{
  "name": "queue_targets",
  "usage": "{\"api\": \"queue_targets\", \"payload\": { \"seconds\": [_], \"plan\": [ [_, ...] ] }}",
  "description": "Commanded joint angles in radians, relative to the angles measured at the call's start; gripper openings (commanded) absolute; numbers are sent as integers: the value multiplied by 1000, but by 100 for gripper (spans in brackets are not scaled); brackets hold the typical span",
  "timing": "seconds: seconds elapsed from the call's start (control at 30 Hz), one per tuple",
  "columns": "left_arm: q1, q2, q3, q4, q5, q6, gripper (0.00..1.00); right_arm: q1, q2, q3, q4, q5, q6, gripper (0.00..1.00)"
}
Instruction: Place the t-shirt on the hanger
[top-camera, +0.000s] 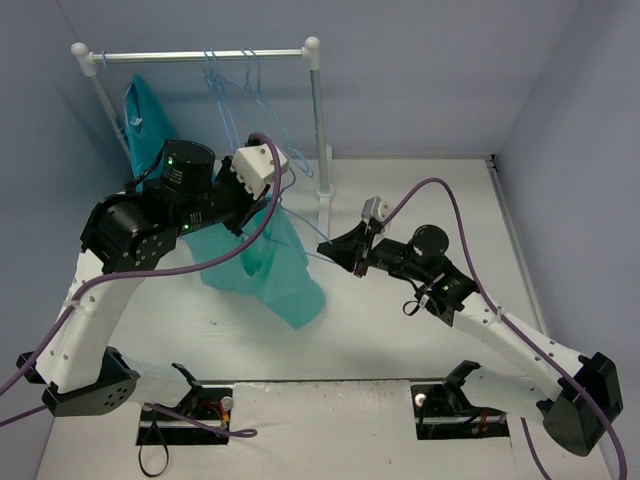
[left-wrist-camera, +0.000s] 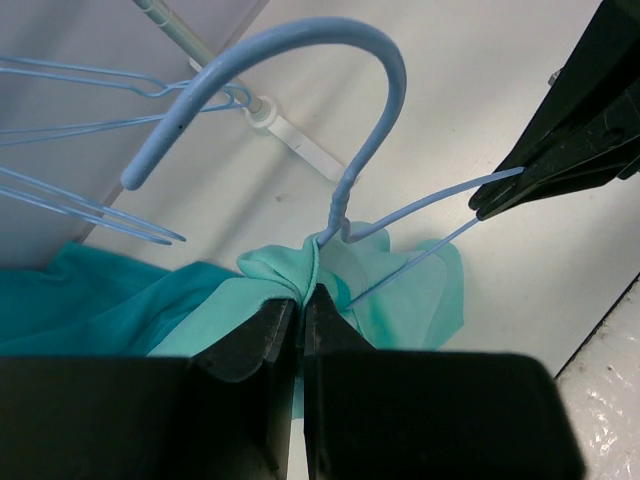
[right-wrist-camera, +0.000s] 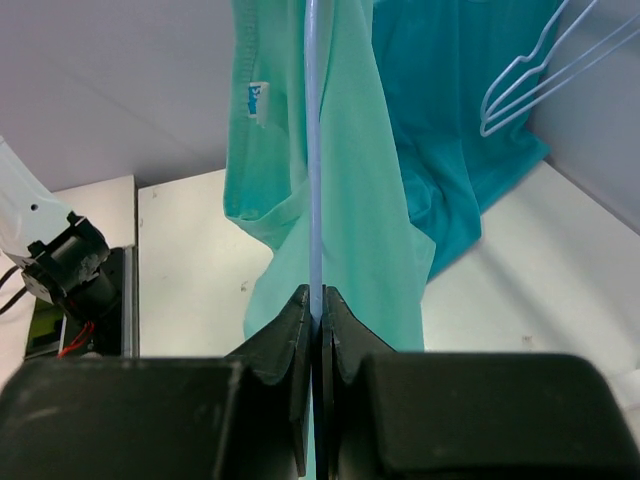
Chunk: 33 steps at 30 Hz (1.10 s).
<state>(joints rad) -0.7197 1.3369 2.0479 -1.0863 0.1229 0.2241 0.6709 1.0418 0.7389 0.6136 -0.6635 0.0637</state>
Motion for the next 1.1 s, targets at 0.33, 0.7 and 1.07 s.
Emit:
{"api": "queue_targets", "payload": {
  "seconds": [0.33, 0.7, 1.07],
  "plan": [
    [-1, 47, 107, 57, -34, 7, 4, -30, 13, 94, 216, -41, 38, 0],
    [-10, 97, 182, 60, -17, -20, 13, -57, 77, 112, 262, -67, 51, 0],
    [-8, 67, 199, 60, -267, 35, 53, -73, 126, 142, 291, -83, 62, 0]
  ]
}}
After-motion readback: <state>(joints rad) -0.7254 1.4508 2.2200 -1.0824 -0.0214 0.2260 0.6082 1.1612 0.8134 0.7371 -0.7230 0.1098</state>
